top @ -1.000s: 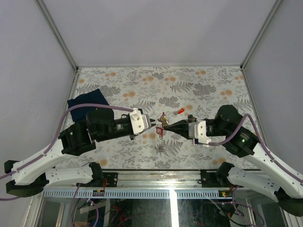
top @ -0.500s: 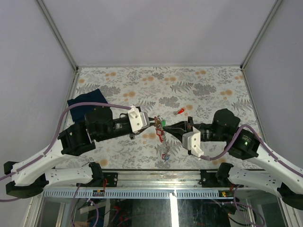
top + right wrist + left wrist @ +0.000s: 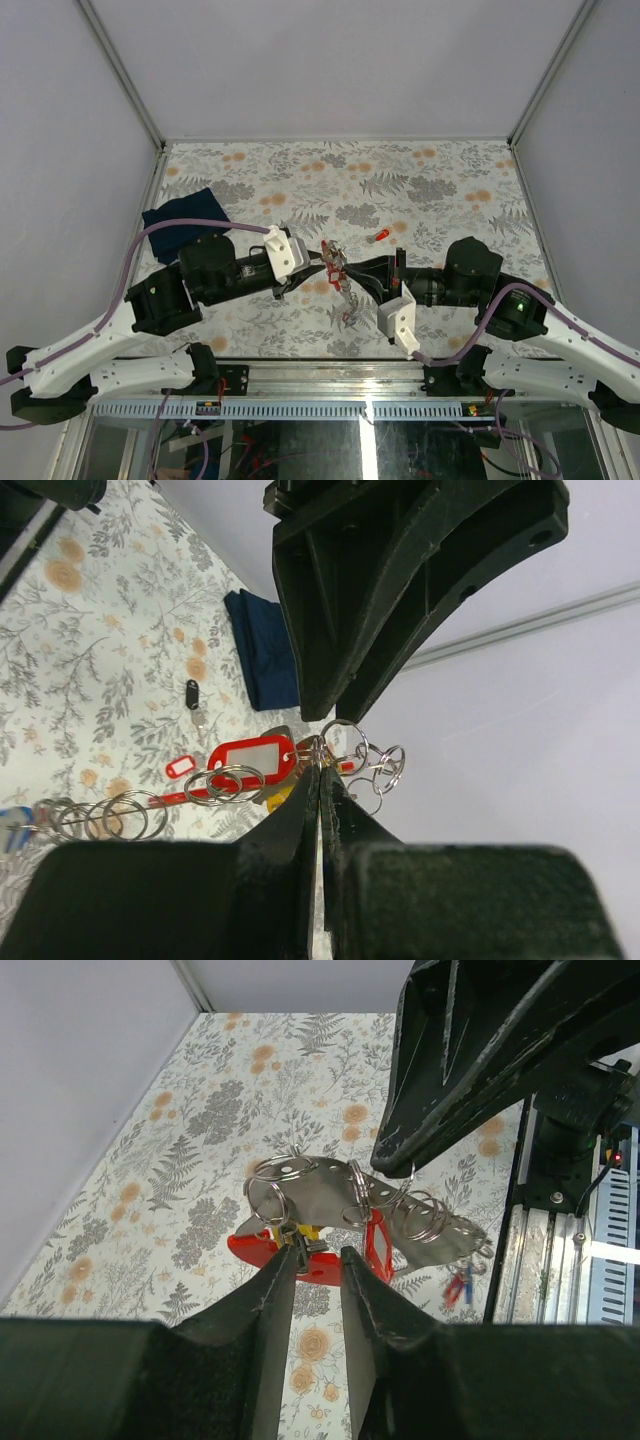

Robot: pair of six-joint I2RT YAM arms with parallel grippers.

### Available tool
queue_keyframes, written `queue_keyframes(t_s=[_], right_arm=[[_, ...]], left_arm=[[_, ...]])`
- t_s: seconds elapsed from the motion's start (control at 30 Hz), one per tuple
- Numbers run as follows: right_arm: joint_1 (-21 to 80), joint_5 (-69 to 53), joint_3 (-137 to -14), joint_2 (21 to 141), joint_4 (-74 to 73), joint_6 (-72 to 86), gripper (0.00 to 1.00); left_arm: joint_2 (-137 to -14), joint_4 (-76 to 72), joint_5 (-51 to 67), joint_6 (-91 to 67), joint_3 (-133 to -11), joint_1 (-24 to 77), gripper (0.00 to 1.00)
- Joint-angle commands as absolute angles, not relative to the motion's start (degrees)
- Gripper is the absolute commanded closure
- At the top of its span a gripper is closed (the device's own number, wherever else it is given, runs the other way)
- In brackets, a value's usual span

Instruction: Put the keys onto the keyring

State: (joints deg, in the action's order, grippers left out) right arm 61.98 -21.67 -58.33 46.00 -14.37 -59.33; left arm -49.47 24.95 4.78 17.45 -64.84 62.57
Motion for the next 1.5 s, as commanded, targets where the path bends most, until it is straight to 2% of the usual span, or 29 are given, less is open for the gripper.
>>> queue_keyframes(t_s=[0.0, 0.17, 0.4, 0.47, 0.6, 0.77, 1.0, 1.47], right_arm=[[63.32, -19.30, -59.92, 43.67, -7.59, -66.39, 1.00], [63.76, -18.20, -57.86, 42.68, -4.92, -71.26, 1.00], [63.85, -16.26, -58.65, 43.35, -6.09, -66.98, 1.00], [63.83, -13.95, -59.85, 43.82, -7.74, -62.77, 1.00], [63.82, -10.69, -59.61, 43.97, -10.38, -55.40, 1.00], [63.88, -7.92, -56.57, 42.46, -11.02, -51.84, 1.00], [63.81, -5.19, -54.19, 40.79, -13.54, -48.50, 1.00], [63.82, -6.48, -50.35, 40.36, -13.26, -45.16, 1.00]], left_arm=[[-48.00, 19.31, 2.77, 15.23, -63.57, 62.20, 0.76], [-47.34, 18.36, 2.08, 14.56, -62.27, 62.17, 0.75], [-47.85, 18.82, -1.34, 11.21, -61.40, 59.55, 0.74], [-48.59, 19.86, 0.86, 8.86, -60.97, 53.93, 0.74], [-49.07, 17.53, 12.38, 1.64, -56.93, 35.69, 0.76], [-52.92, 14.89, 15.46, -7.31, -51.72, 24.31, 0.75], [-65.85, 16.17, 12.61, -13.74, -52.12, 19.98, 0.57], [-80.42, 17.69, 2.00, -16.27, -53.38, 19.87, 0.36]])
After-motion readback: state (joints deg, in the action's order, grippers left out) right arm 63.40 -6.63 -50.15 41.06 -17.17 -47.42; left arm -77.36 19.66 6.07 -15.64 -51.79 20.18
